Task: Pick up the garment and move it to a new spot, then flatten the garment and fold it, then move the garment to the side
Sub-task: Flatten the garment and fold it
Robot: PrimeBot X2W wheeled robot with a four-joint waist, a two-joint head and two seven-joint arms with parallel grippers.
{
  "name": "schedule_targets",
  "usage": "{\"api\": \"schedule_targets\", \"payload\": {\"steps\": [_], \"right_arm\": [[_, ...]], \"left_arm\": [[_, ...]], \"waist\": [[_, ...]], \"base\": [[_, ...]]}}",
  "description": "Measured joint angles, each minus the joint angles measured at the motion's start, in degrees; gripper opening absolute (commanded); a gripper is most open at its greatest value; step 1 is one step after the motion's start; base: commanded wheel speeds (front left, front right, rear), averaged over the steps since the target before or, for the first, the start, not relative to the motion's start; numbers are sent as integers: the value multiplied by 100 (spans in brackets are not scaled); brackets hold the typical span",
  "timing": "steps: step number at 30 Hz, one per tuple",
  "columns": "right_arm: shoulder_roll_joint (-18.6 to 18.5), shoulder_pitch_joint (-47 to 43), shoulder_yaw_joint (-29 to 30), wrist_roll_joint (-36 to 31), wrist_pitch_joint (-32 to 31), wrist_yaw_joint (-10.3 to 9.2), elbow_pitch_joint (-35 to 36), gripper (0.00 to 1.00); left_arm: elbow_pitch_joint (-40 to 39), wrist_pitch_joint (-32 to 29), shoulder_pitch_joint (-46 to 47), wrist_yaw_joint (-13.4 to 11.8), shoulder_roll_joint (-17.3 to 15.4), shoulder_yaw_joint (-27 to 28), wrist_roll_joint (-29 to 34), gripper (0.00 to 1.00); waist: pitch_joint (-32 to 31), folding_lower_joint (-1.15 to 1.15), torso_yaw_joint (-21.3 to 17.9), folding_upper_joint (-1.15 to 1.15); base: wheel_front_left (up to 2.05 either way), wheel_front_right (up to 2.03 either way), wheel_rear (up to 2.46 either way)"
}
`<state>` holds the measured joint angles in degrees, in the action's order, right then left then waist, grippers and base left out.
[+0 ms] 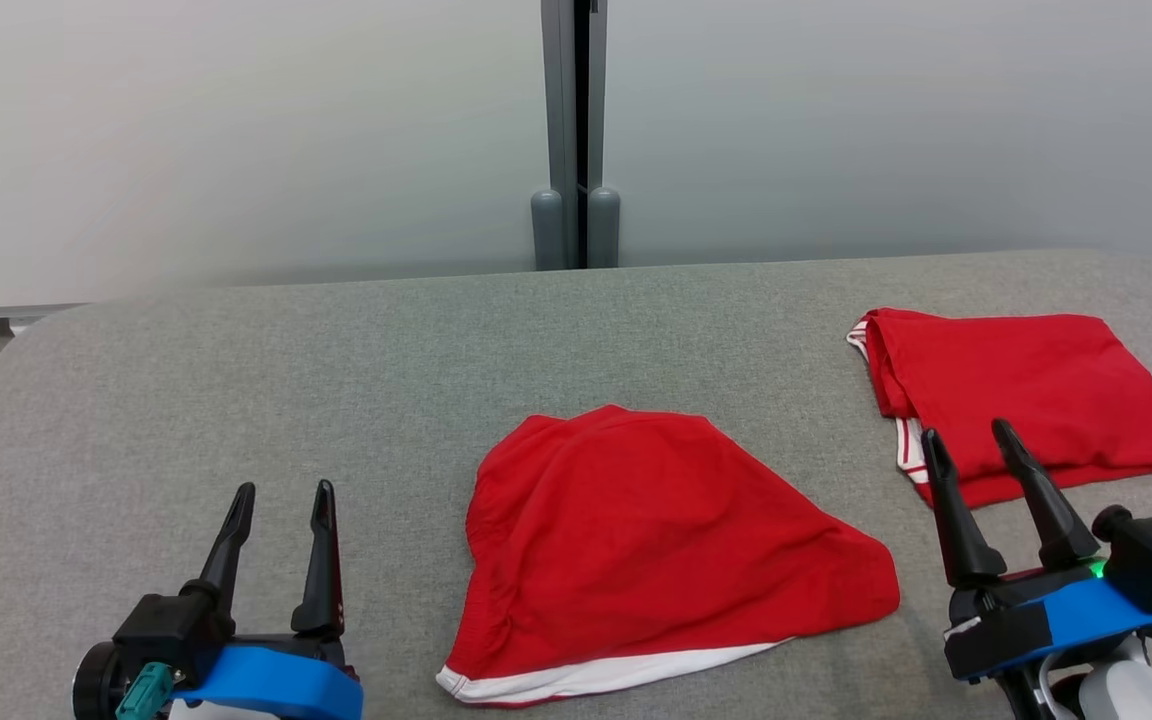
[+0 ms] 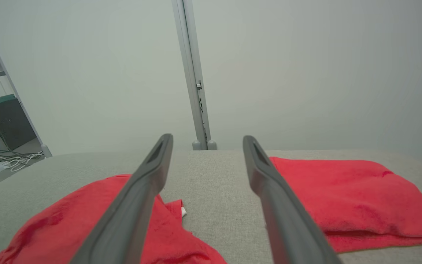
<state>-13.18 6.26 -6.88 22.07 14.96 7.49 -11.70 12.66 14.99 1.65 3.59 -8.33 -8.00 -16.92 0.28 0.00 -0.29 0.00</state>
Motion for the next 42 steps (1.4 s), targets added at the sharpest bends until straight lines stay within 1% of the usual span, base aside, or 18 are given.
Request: {"api": "schedule_targets", "payload": {"steps": [10,28,30,32,36,39,42], "right_arm": [[13,80,23,-80,0,0,-57,100],[-4,57,55,-122,1,0,-144,100],[-97,47,-29,-114,1,0,-246,100],[-261,-7,-236,-60,0,1,-385,100],[-617,-60,-401,183,-62,0,-714,100],[-764,-116,-634,524,-354,0,-940,100],[-839,-186,-960,957,-776,0,-1077,100]], "left_arm": [[109,0,24,151,132,200,240,100],[236,0,24,288,268,375,435,100],[260,0,24,300,266,371,439,100],[315,0,22,310,220,376,437,100],[357,0,8,348,92,339,377,100],[423,-29,-33,354,-2,124,221,100],[472,-247,-47,364,-185,-182,1,100]], "waist": [[-7,0,46,0],[4,0,23,0],[5,0,31,0],[7,0,41,0],[41,0,56,0],[72,0,68,0],[111,0,69,0]], "base": [[0,0,0],[0,0,0],[0,0,0],[0,0,0],[0,0,0],[0,0,0],[0,0,0]]}}
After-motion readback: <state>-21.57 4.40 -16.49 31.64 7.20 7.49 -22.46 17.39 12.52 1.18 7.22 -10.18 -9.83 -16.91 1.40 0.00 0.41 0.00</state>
